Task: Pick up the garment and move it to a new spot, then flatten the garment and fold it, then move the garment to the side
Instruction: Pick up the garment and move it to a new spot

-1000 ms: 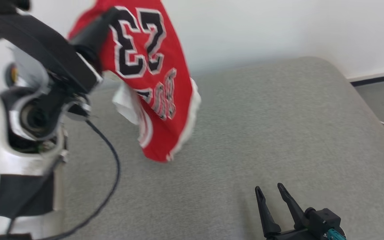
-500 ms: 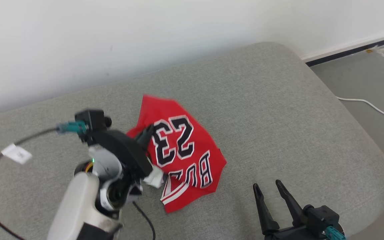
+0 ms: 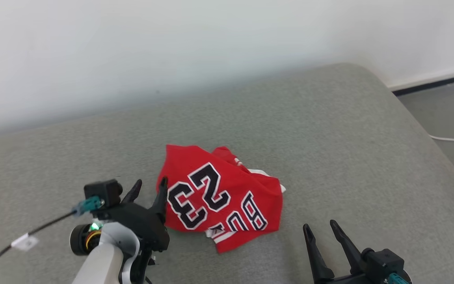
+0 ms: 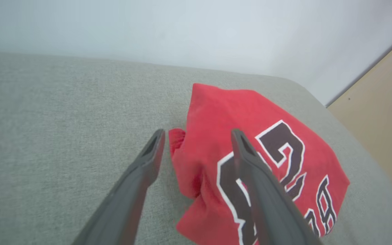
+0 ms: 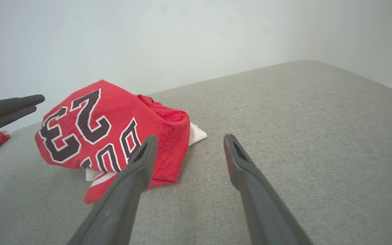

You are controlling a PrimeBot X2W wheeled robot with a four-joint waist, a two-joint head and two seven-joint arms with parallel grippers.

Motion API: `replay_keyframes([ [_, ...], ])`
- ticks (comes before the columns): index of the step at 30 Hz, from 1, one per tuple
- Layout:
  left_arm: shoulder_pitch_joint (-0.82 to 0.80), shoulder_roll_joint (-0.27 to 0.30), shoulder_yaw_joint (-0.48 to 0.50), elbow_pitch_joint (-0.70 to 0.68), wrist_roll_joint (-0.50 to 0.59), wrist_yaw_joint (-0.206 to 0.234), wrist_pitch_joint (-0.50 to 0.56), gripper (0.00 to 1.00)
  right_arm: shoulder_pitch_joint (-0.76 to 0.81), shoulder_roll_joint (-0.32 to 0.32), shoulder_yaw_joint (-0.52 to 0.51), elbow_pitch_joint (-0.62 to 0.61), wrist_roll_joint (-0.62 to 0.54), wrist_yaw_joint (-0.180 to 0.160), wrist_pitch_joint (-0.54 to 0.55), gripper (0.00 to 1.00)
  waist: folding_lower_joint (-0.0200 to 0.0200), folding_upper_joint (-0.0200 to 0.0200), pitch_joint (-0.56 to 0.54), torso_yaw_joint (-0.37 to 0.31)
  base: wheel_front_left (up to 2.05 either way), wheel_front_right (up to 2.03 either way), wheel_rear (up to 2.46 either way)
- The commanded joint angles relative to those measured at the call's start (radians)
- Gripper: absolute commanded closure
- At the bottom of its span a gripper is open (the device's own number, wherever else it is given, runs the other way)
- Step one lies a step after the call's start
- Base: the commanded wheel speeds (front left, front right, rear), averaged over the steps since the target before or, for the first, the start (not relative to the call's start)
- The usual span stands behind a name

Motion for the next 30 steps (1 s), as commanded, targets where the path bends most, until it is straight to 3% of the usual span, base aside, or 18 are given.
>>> replay_keyframes([
  [1,0.028,-0.003,0.005,0.0,0.006,-0.007,-0.039,0.0,0.013,-0.001,-0.003,-0.006,-0.008,0.001,0.002,0.0,-0.0001,0.0,-0.029,0.054,0.0,0.0,0.0],
  [7,0.142,0.003,0.027,-0.08,0.027,-0.026,-0.264,0.0,0.035,-0.001,-0.037,-0.03,-0.016,0.001,0.013,0.0,-0.0001,0.0,-0.054,0.116,0.0,0.0,0.0],
  [10,0.222,0.01,0.044,-0.15,0.055,-0.031,-0.311,0.0,0.048,-0.001,-0.067,-0.043,-0.023,0.001,0.019,0.0,-0.0001,0.0,-0.06,0.148,0.0,0.0,0.0],
  [20,0.538,-0.036,0.253,-0.479,0.216,-0.068,-0.319,0.0,0.094,-0.001,-0.17,-0.083,-0.061,0.001,0.038,0.0,-0.0001,0.0,-0.073,0.221,0.0,0.0,0.0],
  [30,0.656,-0.051,0.291,-0.499,0.326,-0.094,-0.32,0.0,0.145,-0.001,-0.222,-0.097,-0.096,0.001,0.054,0.0,-0.0001,0.0,-0.088,0.272,0.0,0.0,0.0],
])
